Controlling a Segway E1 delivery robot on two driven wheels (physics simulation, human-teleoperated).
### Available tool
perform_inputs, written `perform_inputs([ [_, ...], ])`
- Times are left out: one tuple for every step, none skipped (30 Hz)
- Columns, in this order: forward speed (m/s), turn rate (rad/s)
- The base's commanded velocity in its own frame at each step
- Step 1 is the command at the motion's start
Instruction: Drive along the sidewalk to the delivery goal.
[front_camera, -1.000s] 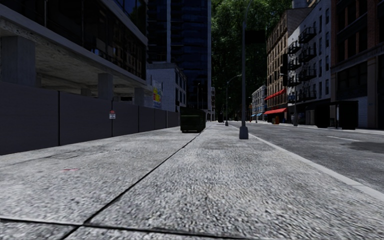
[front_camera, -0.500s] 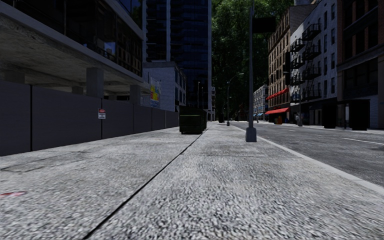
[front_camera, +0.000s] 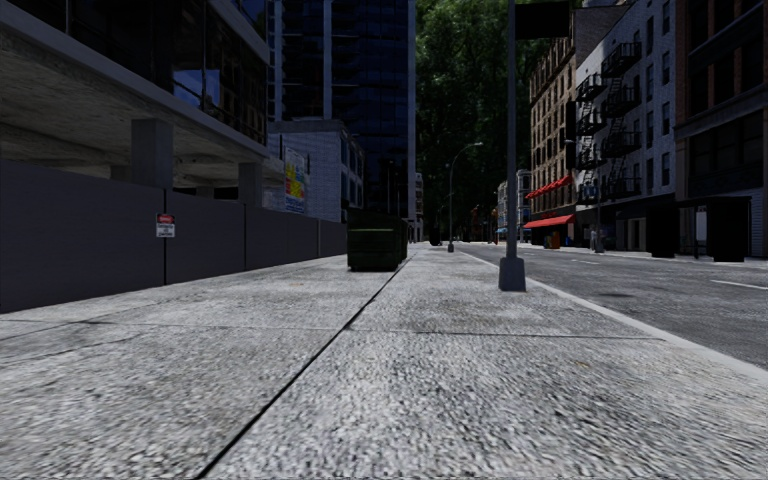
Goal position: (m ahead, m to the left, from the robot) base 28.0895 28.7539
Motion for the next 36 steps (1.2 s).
perform_inputs([
  [2.0, -0.24],
  [2.0, -0.25],
  [2.0, -0.25],
  [2.0, -0.25],
  [2.0, -0.25],
  [2.0, -0.25],
  [2.0, -0.26],
  [2.0, -0.27],
  [2.0, -0.27],
  [2.0, -0.27],
  [2.0, -0.28],
  [2.0, -0.28],
  [2.0, -0.28],
  [2.0, -0.28],
  [2.0, -0.28],
  [2.0, -0.28],
  [2.0, -0.28],
  [2.0, -0.28],
  [2.0, -0.28],
  [2.0, -0.28],
  [2.0, -0.28],
  [2.0, -0.28],
  [2.0, -0.28],
  [2.0, -0.28],
  [2.0, -0.28],
  [2.0, -0.28],
  [2.0, -0.28],
  [2.0, 0.0],
  [2.0, 0.0],
  [2.0, 0.0],
  [2.0, 0.0],
  [2.0, 0.0],
  [2.0, 0.0],
  [2.0, 0.0],
  [2.0, 0.0],
  [2.0, 0.0],
])
